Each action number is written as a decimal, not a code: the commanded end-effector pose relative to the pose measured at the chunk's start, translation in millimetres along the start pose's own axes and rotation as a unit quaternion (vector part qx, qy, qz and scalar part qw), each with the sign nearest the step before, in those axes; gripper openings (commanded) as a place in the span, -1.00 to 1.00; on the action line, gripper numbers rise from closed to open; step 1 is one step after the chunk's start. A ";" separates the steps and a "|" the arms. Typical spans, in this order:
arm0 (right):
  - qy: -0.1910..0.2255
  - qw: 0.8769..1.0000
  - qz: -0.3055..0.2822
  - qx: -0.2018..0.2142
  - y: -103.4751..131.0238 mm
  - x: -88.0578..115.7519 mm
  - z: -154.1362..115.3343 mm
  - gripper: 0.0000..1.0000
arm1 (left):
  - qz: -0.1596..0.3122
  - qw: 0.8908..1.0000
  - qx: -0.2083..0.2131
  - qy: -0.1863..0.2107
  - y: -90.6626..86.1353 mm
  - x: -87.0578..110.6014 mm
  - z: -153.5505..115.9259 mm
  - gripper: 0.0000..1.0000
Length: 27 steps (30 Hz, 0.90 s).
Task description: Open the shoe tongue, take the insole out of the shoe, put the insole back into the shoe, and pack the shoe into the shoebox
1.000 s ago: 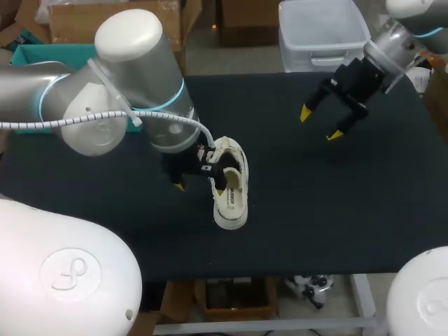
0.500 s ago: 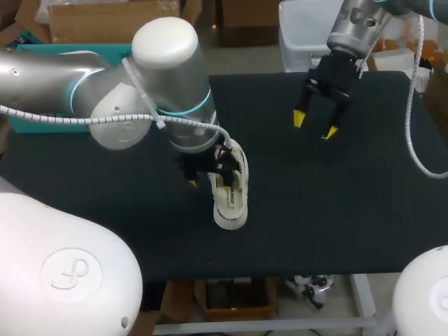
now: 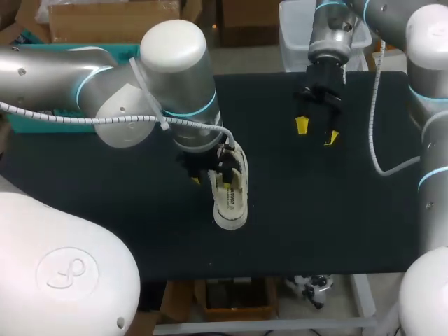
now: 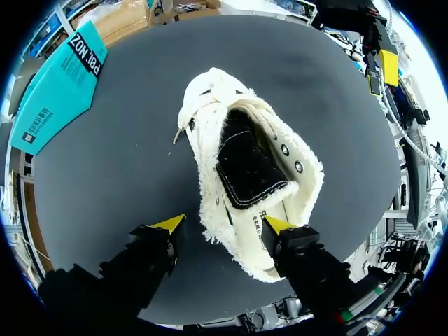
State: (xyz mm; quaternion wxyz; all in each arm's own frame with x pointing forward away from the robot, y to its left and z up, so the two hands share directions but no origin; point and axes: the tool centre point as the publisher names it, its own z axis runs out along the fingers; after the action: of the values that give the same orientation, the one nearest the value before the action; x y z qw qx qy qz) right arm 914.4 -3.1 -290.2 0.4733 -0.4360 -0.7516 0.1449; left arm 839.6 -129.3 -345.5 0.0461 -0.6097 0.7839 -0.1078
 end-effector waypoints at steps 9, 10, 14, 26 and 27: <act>-0.006 0.999 -0.009 -0.048 -11.3 4.3 1.0 1.00 | 0.002 1.000 -0.001 0.002 -7.0 -0.4 6.3 0.29; -0.009 0.999 -0.012 -0.051 -11.6 4.8 1.8 1.00 | 0.002 1.000 0.000 0.003 -8.2 -0.8 7.3 0.30; -0.014 0.997 -0.015 -0.071 -12.7 6.9 5.5 1.00 | 0.002 1.000 -0.002 0.004 -10.6 -1.3 11.5 0.33; -0.016 0.991 -0.024 -0.130 -21.1 4.3 14.7 1.00 | -0.002 1.000 0.000 0.005 -16.2 -5.9 15.5 0.32; -0.015 0.990 -0.026 -0.136 -22.6 4.4 16.0 1.00 | -0.003 1.000 0.001 0.006 -16.7 -6.0 16.0 0.30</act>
State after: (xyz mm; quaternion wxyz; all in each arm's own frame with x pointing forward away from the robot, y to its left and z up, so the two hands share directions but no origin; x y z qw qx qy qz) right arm 902.7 -8.6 -279.9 0.4524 -0.4295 -0.7726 0.1185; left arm 858.4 -128.3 -354.8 0.0417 -0.6111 0.7825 -0.1120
